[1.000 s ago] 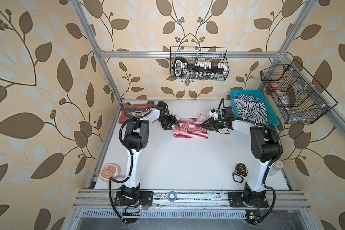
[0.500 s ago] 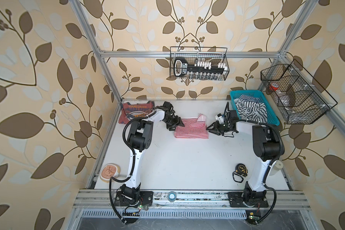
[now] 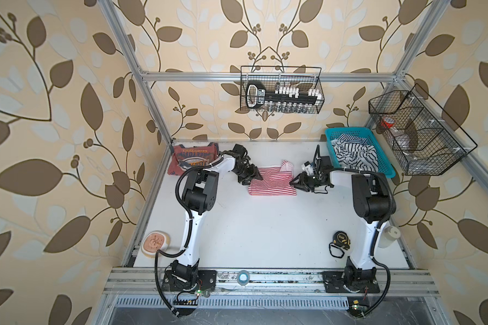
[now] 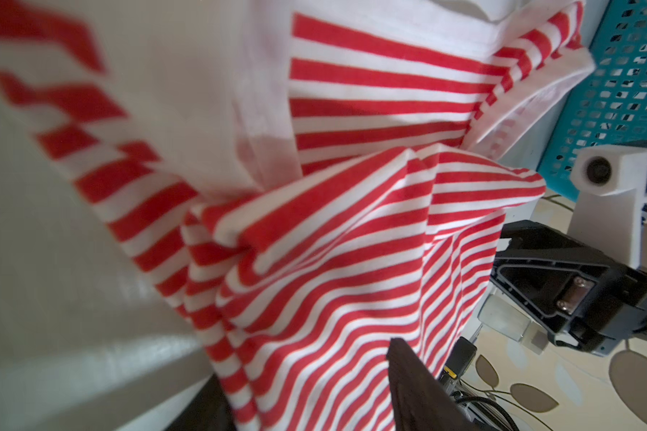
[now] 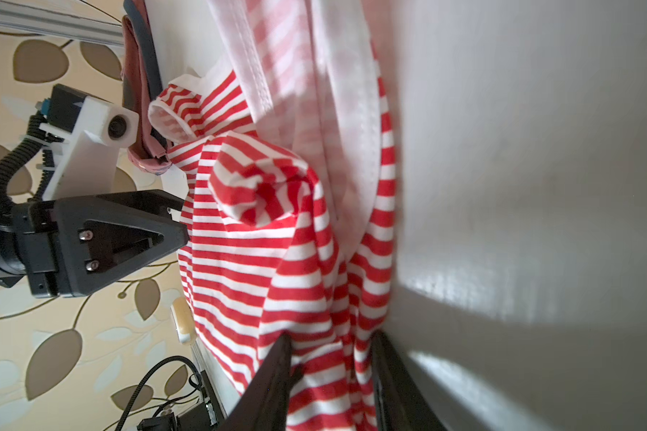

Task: Fold and stack tank tops
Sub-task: Pick up the tank top from the top-center of the table.

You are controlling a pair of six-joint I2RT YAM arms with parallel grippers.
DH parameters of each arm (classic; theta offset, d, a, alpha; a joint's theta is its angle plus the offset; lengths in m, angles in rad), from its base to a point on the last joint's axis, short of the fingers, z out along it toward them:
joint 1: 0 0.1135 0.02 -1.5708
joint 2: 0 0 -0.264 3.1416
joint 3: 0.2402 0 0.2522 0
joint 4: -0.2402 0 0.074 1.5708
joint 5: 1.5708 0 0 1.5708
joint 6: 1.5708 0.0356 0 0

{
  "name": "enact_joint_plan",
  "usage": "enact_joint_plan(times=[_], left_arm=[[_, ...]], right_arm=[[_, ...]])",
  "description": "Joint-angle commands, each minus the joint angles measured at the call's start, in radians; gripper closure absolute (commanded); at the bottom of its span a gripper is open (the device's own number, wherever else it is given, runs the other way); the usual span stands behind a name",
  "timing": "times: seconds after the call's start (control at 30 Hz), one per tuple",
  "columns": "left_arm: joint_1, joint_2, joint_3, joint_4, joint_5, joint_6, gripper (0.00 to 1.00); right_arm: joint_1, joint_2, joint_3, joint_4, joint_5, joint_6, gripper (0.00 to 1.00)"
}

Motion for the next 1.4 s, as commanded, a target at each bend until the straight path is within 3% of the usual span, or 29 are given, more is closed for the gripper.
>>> enact_joint_plan(times=[0.0, 0.2, 0.3, 0.33, 0.57, 0.83, 1.13, 1.37], left_arm=[[-0.026, 0.099, -0.070, -0.065, -0.078, 0.001, 0.47], [-0.026, 0.100, -0.105, -0.034, -0.106, -0.023, 0.67], [-0.026, 0.103, -0.111, -0.022, -0.125, -0.040, 0.95], [-0.026, 0.102, -0.110, -0.021, -0.132, -0.044, 1.00], [-0.019, 0.022, -0.047, -0.096, -0.285, -0.010, 1.00], [0.016, 0.071, 0.292, -0.365, -0.464, 0.089, 1.00], [0.077, 0.126, 0.542, -0.448, -0.531, 0.174, 1.00], [0.125, 0.129, 0.635, -0.419, -0.603, 0.269, 1.00]], right_arm=[[0.017, 0.062, -0.001, -0.034, 0.047, -0.011, 0.63], [0.018, 0.061, -0.013, -0.028, 0.044, -0.008, 0.63], [0.015, 0.050, -0.021, -0.017, 0.033, -0.006, 0.63], [0.015, 0.043, -0.027, -0.010, 0.026, -0.002, 0.63], [-0.019, -0.101, -0.133, 0.108, -0.012, 0.062, 0.60], [-0.031, -0.305, -0.229, 0.109, 0.038, 0.084, 0.57], [-0.039, -0.358, -0.307, 0.104, 0.033, 0.066, 0.57], [-0.039, -0.364, -0.336, 0.113, 0.028, 0.068, 0.58]])
